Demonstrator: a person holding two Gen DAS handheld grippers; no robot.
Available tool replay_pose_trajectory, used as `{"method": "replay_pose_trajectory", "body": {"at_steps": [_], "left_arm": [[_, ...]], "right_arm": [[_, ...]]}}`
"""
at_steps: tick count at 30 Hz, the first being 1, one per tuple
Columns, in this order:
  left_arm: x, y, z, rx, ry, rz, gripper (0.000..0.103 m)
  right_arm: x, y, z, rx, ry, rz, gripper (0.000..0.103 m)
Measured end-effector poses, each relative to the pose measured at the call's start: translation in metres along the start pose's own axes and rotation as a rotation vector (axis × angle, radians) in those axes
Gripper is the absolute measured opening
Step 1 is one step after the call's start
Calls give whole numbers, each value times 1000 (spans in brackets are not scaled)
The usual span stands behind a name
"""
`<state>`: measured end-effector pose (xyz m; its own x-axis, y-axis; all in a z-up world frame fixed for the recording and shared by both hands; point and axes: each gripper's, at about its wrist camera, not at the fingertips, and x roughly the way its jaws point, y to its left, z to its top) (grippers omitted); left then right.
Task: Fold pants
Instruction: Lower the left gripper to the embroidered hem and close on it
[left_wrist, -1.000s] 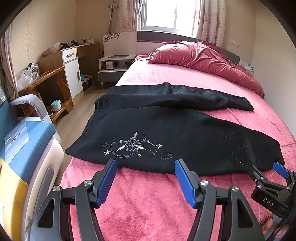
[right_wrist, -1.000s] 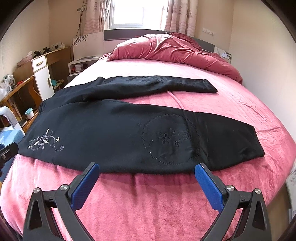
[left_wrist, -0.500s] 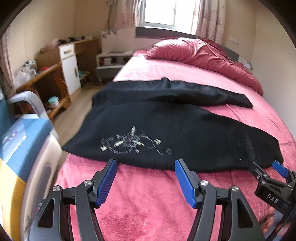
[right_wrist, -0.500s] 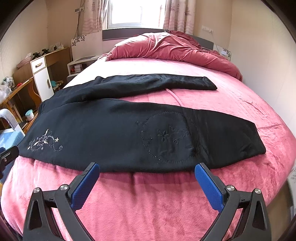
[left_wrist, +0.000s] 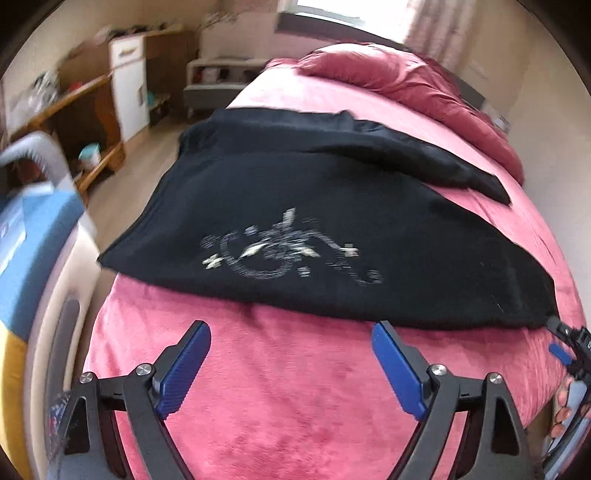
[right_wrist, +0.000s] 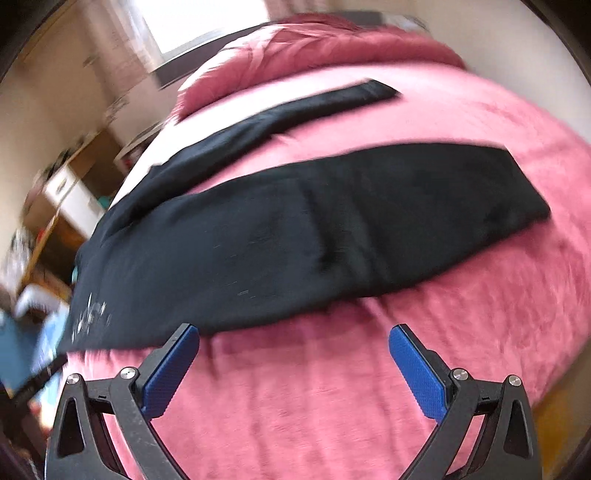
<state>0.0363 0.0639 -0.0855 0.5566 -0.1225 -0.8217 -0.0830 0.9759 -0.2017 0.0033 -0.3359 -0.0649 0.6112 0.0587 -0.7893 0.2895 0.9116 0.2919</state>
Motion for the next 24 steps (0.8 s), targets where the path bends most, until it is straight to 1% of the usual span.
{"method": "replay_pose_trajectory", "body": {"at_steps": [1,2,3,4,7,8,10,13,16,18,20,24], "left_arm": [[2,7,1,-24,13,-2,89],[5,13,2,-46,21,6,83],[7,18,2,-62,24,17,78],[8,22,3,-71,26,19,71],[14,34,5,-104,53,11,70],[16,37,6,-114,59,8,64],[17,43,8,-136,66,-1,57],[23,53,12,-170,78,-9,45],[29,62,17,-205,73,-2,45],[34,65,22,-230,75,-12,45],[36,70,28,-262,61,-20,45],[48,78,35,-335,79,-29,45]], "right_arm": [[1,-11,3,38,-3,-3,102],[3,-22,7,81,-2,-7,101],[5,-36,11,134,-4,-5,94],[6,-43,13,161,-6,-6,88],[18,-66,22,245,6,-21,80],[23,-73,23,271,10,-19,79],[33,-84,25,320,19,-24,74],[41,-97,30,372,16,-13,72],[46,-94,36,355,13,-28,72],[47,-90,41,345,11,-36,71],[50,-95,46,349,7,-42,69],[60,-93,57,368,2,-55,69]]}}
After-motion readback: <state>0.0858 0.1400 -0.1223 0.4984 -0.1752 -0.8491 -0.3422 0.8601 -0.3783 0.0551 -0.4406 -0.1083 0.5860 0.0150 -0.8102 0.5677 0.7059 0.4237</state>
